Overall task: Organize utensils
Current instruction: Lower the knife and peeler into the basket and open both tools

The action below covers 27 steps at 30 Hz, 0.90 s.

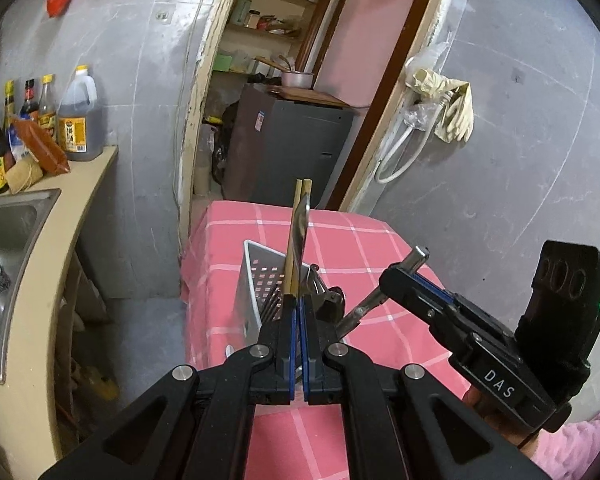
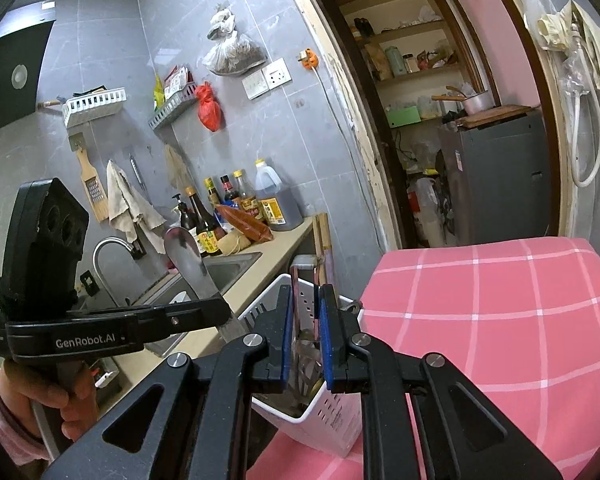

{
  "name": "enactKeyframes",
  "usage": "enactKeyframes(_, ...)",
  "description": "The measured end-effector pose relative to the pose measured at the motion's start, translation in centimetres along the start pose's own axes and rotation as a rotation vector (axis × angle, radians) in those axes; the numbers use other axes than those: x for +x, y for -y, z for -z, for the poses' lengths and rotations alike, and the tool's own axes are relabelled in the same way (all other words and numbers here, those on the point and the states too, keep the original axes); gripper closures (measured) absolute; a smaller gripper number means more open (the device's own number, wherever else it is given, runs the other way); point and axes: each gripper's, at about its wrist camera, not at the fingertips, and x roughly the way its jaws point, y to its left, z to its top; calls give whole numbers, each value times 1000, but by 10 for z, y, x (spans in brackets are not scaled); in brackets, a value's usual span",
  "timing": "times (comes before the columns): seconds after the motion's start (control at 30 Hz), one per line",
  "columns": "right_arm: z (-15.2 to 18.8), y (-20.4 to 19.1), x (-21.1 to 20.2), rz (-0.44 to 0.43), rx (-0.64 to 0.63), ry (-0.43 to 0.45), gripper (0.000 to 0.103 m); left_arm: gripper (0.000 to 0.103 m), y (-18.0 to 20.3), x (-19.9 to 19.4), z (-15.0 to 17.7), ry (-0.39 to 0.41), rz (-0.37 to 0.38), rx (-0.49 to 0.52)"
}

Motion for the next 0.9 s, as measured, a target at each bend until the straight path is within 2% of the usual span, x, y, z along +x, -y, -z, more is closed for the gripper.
enactKeyframes(0.1, 1, 1, -1, 0, 11, -4, 79, 101, -1, -1, 0, 3, 6, -15)
enactKeyframes(0.33, 3, 6, -9, 21, 44, 2, 77, 99, -4, -4, 0, 4, 13, -23)
enactKeyframes(0.4, 3, 7, -13, 33, 48, 11, 73, 99, -3, -4, 1, 4, 10, -17)
enactKeyframes(0.57, 2, 11, -22, 75, 55, 26, 71, 97, 0, -5, 1, 8, 9, -10)
enactKeyframes(0.67, 2, 14, -28, 98, 61, 33, 66, 92, 3, -5, 2, 10, 15, 3)
enactKeyframes(0.8, 3, 17, -35, 130, 66, 36, 62, 75, 7, -4, 5, 17, 29, 16)
enactKeyframes(0.9, 3, 19, -43, 158, 67, 45, 57, 73, 9, -2, 7, 14, 33, 15)
